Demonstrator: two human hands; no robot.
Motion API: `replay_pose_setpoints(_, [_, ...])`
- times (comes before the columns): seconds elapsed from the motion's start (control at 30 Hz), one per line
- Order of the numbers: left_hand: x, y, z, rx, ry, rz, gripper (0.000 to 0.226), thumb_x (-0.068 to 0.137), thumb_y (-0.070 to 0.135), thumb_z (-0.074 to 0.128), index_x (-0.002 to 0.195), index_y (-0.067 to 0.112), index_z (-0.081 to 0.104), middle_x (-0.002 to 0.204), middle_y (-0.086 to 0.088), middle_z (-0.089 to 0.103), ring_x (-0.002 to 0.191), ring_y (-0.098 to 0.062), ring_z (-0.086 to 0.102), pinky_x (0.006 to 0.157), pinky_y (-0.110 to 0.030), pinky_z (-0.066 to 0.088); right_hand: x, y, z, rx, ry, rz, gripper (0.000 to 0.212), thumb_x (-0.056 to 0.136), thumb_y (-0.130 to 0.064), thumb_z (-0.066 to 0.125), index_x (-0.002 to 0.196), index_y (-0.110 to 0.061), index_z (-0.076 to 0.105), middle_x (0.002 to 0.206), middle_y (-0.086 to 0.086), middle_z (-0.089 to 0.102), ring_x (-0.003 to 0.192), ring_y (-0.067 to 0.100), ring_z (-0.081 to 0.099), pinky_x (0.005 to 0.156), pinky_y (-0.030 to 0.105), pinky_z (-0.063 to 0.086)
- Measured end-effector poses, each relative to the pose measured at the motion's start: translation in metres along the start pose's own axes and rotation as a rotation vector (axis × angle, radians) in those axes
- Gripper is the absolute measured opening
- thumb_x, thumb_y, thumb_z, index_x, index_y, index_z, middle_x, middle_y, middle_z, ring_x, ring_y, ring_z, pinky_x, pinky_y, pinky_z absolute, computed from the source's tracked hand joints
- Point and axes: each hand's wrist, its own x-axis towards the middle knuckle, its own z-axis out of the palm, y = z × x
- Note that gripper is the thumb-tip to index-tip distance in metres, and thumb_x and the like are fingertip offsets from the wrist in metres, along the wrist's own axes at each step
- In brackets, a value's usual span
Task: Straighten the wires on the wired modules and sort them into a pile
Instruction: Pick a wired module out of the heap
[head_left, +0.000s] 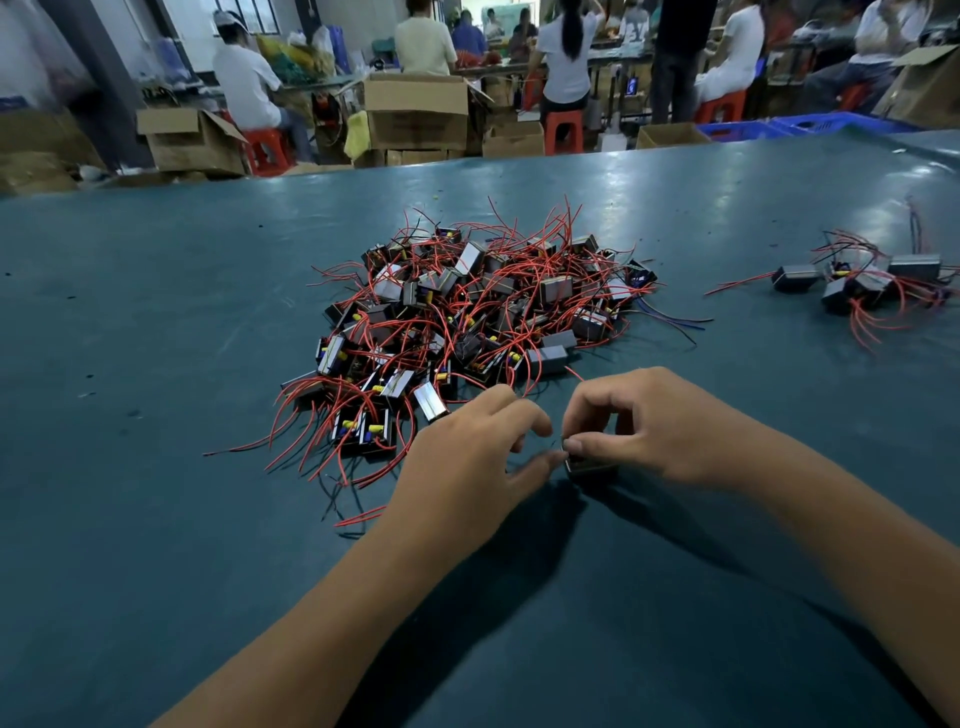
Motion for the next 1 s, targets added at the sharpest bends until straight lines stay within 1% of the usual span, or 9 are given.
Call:
replay_pose_setpoints(0.07, [0.0,0.001,0.002,0.023,0.0,0.005,0.011,0.088,0.027,0.074,0.091,0.018,0.07,0.082,0.012,0.049,0.067,-0.005,0.041,0.058,-0.025,0.036,0.0,-0.001,0.0,-0.005,-0.002,-0.006,0.006,0.088,-0.021,0.074,0.084,-0.023,0.07,0.077,-0.01,0.072,0.064,-0.009,0.059,0.061,0.004,0.039])
replay_pose_setpoints(0.17, [0.001,0.001,0.001,0.015,0.015,0.014,0.005,0.09,0.021,0.07,0.088,0.018,0.066,0.083,0.009,0.053,0.069,-0.01,0.05,0.056,-0.03,0.042,-0.002,-0.001,0.0,-0.022,-0.018,-0.023,0.005,0.089,-0.021,0.074,0.086,-0.02,0.069,0.079,-0.011,0.071,0.068,-0.006,0.06,0.063,0.006,0.04])
replay_pose_setpoints(0.33, [0.002,-0.002,-0.001,0.024,0.029,0.023,0.013,0.096,0.027,0.066,0.089,0.016,0.065,0.084,0.01,0.05,0.071,-0.013,0.053,0.057,-0.037,0.048,-0.002,-0.001,0.001,-0.076,-0.024,-0.037,0.006,0.09,-0.025,0.072,0.088,-0.022,0.068,0.08,-0.014,0.07,0.071,-0.008,0.06,0.064,0.006,0.04])
replay_pose_setpoints(0.43, [0.002,-0.002,-0.001,0.038,0.031,0.026,0.016,0.097,0.029,0.064,0.089,0.015,0.064,0.084,0.008,0.052,0.072,-0.014,0.054,0.057,-0.04,0.049,-0.002,0.0,0.0,-0.076,-0.028,-0.033,0.007,0.09,-0.027,0.072,0.086,-0.025,0.067,0.08,-0.016,0.069,0.076,-0.004,0.062,0.065,0.007,0.041])
replay_pose_setpoints(0.57, [0.002,-0.001,-0.002,-0.041,0.037,-0.019,0.015,0.092,0.031,0.071,0.087,0.018,0.065,0.08,0.013,0.049,0.07,-0.007,0.048,0.059,-0.035,0.047,-0.002,0.003,0.0,-0.091,0.0,-0.026,0.009,0.09,-0.027,0.072,0.083,-0.026,0.066,0.078,-0.016,0.07,0.078,-0.001,0.064,0.067,0.008,0.042])
replay_pose_setpoints(0.67, [0.002,-0.006,-0.005,-0.123,0.009,-0.07,0.023,0.081,0.042,0.079,0.087,0.023,0.067,0.075,0.013,0.048,0.068,-0.005,0.046,0.06,-0.031,0.043,-0.002,0.007,-0.003,-0.044,0.013,0.006,0.011,0.089,-0.025,0.073,0.081,-0.025,0.065,0.076,-0.016,0.07,0.076,-0.001,0.065,0.066,0.009,0.042])
replay_pose_setpoints(0.8, [-0.001,-0.005,-0.001,0.03,-0.148,-0.093,0.029,0.078,0.055,0.076,0.093,0.031,0.066,0.074,0.017,0.044,0.067,0.001,0.045,0.059,-0.025,0.036,-0.002,0.011,-0.006,0.002,-0.016,0.025,0.011,0.089,-0.025,0.073,0.081,-0.026,0.065,0.077,-0.016,0.069,0.075,0.0,0.065,0.066,0.01,0.044])
replay_pose_setpoints(0.9, [-0.001,-0.002,0.003,0.09,-0.165,-0.092,0.015,0.086,0.045,0.071,0.093,0.031,0.069,0.074,0.015,0.042,0.072,-0.005,0.046,0.061,-0.028,0.038,-0.002,0.011,-0.006,0.005,-0.017,0.028,0.012,0.089,-0.024,0.073,0.081,-0.027,0.064,0.077,-0.015,0.068,0.071,0.001,0.065,0.065,0.011,0.044])
replay_pose_setpoints(1.0, [0.0,-0.003,0.002,0.057,-0.09,-0.086,0.008,0.088,0.035,0.072,0.085,0.027,0.069,0.074,0.013,0.047,0.069,-0.005,0.045,0.059,-0.029,0.039,-0.002,0.012,-0.007,-0.011,-0.025,0.035,0.012,0.09,-0.023,0.071,0.081,-0.025,0.064,0.077,-0.012,0.07,0.07,0.007,0.067,0.066,0.016,0.048])
